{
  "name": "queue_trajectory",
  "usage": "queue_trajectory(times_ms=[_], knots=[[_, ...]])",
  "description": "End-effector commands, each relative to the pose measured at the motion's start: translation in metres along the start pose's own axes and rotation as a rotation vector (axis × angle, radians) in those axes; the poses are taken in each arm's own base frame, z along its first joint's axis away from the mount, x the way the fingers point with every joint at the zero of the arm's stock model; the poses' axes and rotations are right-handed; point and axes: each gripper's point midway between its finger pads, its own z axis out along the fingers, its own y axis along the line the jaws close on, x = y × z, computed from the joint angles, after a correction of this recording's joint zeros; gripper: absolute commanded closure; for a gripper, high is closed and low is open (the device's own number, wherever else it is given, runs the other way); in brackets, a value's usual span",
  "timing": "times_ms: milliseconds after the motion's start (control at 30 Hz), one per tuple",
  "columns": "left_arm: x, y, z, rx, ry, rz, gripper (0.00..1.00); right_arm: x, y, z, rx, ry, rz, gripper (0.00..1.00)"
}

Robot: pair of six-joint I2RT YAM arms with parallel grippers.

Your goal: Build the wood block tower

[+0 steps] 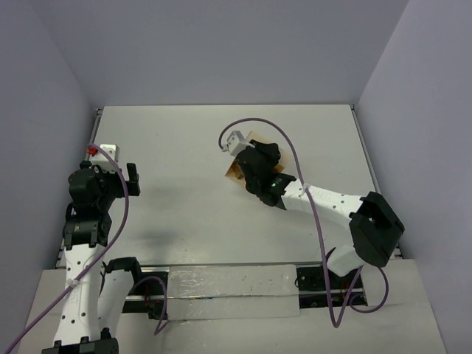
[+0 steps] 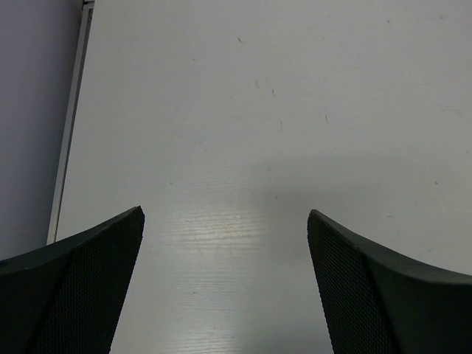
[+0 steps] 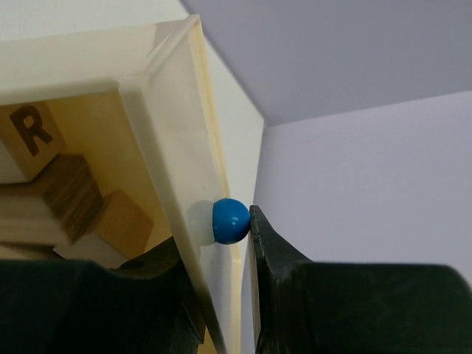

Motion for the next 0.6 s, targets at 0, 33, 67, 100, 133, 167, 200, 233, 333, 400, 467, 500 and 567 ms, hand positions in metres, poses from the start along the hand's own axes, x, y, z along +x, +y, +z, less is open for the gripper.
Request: queue_trajectory(times_ms=[0,33,67,100,133,167,200,233,333,400,467,500,567], knots=[[-0.027,0.009,-0.003,-0.047,-0.083,-0.017,0.02,-0.03,-0.03,-0.014,0.205,-0.092,0.122,1.0],[-0.027,0.01,-0.003,-0.051,-0.081,-0.017,0.03,-0.034,-0.026,-0.018,0.209,-0.109,0.113,1.0],[-0.027,0.011,-0.002,-0.055,-0.081,-0.019,0.03,-0.037,-0.023,-0.021,0.226,-0.125,0.101,1.0],[-0.026,0.011,-0.002,-0.059,-0.08,-0.02,0.03,-0.038,-0.022,-0.022,0.243,-0.13,0.093,1.0],[-0.026,0.012,-0.002,-0.061,-0.079,-0.021,0.03,-0.04,-0.019,-0.025,0.252,-0.139,0.084,1.0],[-0.027,0.012,-0.002,-0.061,-0.08,-0.022,0.03,-0.043,-0.018,-0.027,0.266,-0.149,0.079,1.0],[-0.027,0.012,-0.002,-0.063,-0.08,-0.022,0.03,-0.045,-0.018,-0.029,0.283,-0.157,0.078,1.0],[-0.027,0.013,-0.002,-0.065,-0.08,-0.022,0.03,-0.048,-0.017,-0.031,0.293,-0.165,0.072,1.0],[-0.026,0.013,-0.001,-0.069,-0.077,-0.024,0.03,-0.053,-0.015,-0.037,0.341,-0.194,0.051,1.0],[-0.026,0.014,-0.002,-0.075,-0.079,-0.024,0.03,-0.054,-0.016,-0.042,0.401,-0.215,0.043,1.0],[-0.026,0.014,-0.002,-0.075,-0.079,-0.024,0.03,-0.052,-0.017,-0.046,0.454,-0.228,0.04,1.0],[-0.026,0.014,-0.002,-0.076,-0.079,-0.025,0.02,-0.053,-0.013,-0.046,0.469,-0.235,0.014,1.0],[-0.026,0.015,-0.001,-0.077,-0.078,-0.027,0.03,-0.052,-0.007,-0.048,0.458,-0.233,0.025,1.0]])
